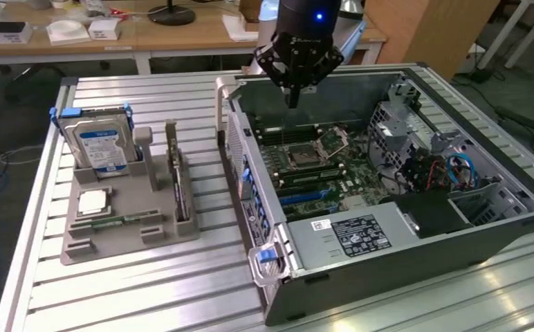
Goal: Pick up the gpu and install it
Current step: 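Reach for the gpu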
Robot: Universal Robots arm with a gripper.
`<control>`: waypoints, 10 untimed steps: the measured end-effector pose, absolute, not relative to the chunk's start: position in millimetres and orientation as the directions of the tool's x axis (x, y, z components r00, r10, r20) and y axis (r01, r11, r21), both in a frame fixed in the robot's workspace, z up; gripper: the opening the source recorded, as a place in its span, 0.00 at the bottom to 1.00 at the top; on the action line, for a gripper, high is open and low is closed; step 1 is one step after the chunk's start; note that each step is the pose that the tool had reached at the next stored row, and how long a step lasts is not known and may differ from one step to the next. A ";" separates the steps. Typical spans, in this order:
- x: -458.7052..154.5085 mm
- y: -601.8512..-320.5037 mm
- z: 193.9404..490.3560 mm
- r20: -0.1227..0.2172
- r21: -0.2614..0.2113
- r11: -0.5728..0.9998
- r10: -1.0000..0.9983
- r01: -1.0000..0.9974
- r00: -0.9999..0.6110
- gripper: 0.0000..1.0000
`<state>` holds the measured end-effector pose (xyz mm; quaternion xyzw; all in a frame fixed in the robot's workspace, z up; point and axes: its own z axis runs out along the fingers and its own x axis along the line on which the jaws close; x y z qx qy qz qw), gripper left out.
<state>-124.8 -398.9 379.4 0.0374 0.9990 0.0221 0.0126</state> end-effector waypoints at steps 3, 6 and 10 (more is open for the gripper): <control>-129.6 -398.9 379.4 -0.023 0.045 0.996 0.075 0.074 -0.997 0.10; -135.4 -398.9 379.4 -0.023 0.045 0.996 0.075 0.074 -0.997 0.10; -143.1 -398.9 379.3 -0.023 0.045 0.996 0.075 0.074 -0.997 0.10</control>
